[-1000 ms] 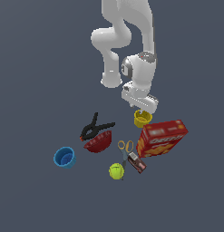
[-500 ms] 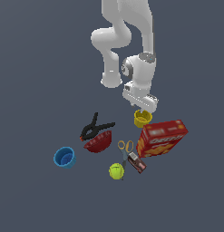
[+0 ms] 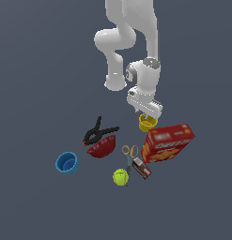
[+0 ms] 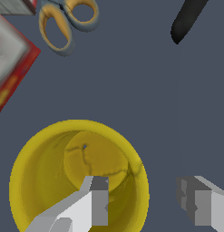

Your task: Pick up a designated object from a clutter of objects.

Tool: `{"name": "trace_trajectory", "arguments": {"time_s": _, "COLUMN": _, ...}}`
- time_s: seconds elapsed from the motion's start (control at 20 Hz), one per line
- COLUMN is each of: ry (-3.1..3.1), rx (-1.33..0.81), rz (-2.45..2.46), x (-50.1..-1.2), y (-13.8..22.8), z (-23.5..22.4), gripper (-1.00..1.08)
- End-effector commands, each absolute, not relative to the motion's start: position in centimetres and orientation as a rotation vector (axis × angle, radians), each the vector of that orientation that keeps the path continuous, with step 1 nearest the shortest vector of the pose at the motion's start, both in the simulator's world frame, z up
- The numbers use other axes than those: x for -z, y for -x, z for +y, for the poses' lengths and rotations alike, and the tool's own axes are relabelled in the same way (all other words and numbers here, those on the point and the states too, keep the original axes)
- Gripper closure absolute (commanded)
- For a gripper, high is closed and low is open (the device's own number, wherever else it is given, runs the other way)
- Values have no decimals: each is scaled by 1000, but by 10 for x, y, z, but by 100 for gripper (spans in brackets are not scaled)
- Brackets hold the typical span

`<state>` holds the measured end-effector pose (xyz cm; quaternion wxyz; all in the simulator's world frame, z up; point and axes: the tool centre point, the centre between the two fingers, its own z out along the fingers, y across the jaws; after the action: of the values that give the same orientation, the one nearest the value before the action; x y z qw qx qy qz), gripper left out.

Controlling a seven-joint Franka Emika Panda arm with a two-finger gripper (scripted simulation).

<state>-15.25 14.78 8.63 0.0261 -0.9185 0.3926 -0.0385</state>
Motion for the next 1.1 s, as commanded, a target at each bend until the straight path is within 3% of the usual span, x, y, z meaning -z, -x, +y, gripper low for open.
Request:
{"name": "trace_trajectory", "arguments": {"time_s": 0.0, "ry": 2838, "rx": 119, "rz": 1214, "x": -79, "y": 152, "z": 148, "gripper": -20}}
{"name": "trace_trajectory", "arguments": {"time_s": 0.3, "ry": 2838, "rx": 119, "rz": 1215, "x": -72, "y": 152, "z": 148, "gripper": -20}}
{"name": "trace_trajectory", "arguments": {"time_s": 0.35, "ry": 2838, "rx": 119, "rz": 1215, "x": -72, "y": 152, "z": 148, "gripper": 108}}
{"name": "trace_trajectory", "arguments": {"time_s": 1.05, "ry": 2838, "rx": 121, "rz": 1211, "x": -75, "y": 150, "z": 147, "gripper": 108}}
